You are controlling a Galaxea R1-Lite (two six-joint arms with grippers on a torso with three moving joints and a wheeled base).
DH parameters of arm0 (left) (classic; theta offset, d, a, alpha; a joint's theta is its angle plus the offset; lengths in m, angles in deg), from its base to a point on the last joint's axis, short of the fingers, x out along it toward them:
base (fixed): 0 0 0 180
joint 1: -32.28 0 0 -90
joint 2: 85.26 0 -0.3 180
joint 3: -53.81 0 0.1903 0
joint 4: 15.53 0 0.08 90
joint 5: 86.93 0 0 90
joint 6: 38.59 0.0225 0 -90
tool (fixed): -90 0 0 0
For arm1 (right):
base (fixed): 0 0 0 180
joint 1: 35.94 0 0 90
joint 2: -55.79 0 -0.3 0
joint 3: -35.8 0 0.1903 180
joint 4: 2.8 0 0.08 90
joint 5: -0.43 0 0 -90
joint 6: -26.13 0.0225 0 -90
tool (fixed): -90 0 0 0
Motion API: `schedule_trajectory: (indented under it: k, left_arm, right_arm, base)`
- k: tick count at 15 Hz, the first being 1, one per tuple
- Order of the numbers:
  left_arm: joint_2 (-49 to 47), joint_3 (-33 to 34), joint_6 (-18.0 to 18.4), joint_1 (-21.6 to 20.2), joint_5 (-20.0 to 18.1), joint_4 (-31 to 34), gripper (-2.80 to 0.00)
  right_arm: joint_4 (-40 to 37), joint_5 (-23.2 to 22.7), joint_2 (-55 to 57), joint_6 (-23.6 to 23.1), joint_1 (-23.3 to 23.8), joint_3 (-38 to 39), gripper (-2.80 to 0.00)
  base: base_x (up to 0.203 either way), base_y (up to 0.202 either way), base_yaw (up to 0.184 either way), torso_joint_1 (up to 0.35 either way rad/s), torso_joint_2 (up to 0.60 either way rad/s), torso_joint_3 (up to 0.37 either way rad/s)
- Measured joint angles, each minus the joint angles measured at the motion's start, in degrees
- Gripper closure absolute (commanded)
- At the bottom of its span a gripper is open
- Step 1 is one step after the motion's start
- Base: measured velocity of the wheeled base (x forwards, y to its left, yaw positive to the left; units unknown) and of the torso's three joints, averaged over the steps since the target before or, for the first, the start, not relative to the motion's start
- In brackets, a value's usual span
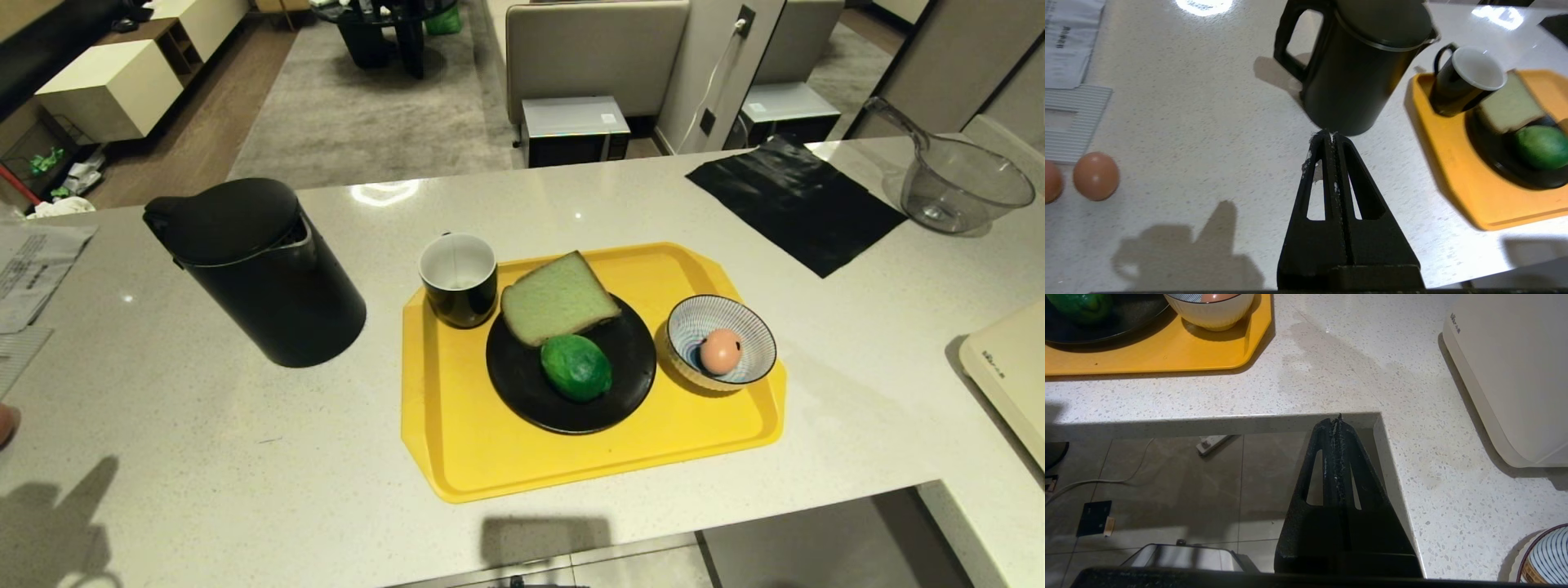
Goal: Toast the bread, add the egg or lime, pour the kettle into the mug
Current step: Pick up the kettle
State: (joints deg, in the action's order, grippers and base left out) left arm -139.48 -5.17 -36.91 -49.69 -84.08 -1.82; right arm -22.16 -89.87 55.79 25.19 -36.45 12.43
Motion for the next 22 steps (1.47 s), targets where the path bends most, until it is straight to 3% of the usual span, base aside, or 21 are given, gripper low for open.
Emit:
schedule_trajectory:
  k: [4, 9, 14, 17, 22]
  left_arm:
    - [-4.9, 7.3, 0.6, -0.6, 0.5, -14.4, 0.00]
    - [-20.0, 6.8, 1.7, 2.1, 5.3, -25.5, 0.00]
    - [-38.5, -5.1, 2.4, 12.4, 7.8, -34.6, 0.00]
    - [-45.3, -8.8, 3.2, 19.4, 8.0, -40.7, 0.00]
    - [-49.8, -16.1, 3.3, 29.8, 9.8, -41.6, 0.00]
  right_arm:
    - [0.0, 0.0, 0.0, 0.0, 0.0, 0.0, 0.00]
    - [0.0, 0.0, 0.0, 0.0, 0.0, 0.0, 0.00]
    - [0.0, 0.0, 0.0, 0.0, 0.0, 0.0, 0.00]
    - [0.0, 0.0, 0.0, 0.0, 0.0, 0.0, 0.00]
    - [0.0, 0.0, 0.0, 0.0, 0.0, 0.0, 0.00]
  base:
    - [0.000, 0.000, 0.000, 0.000, 0.00, 0.000]
    - [0.000, 0.000, 0.000, 0.000, 0.00, 0.000]
    - [0.000, 0.000, 0.000, 0.000, 0.00, 0.000]
    - [0.000, 0.000, 0.000, 0.000, 0.00, 0.000]
    - [0.000, 0.000, 0.000, 0.000, 0.00, 0.000]
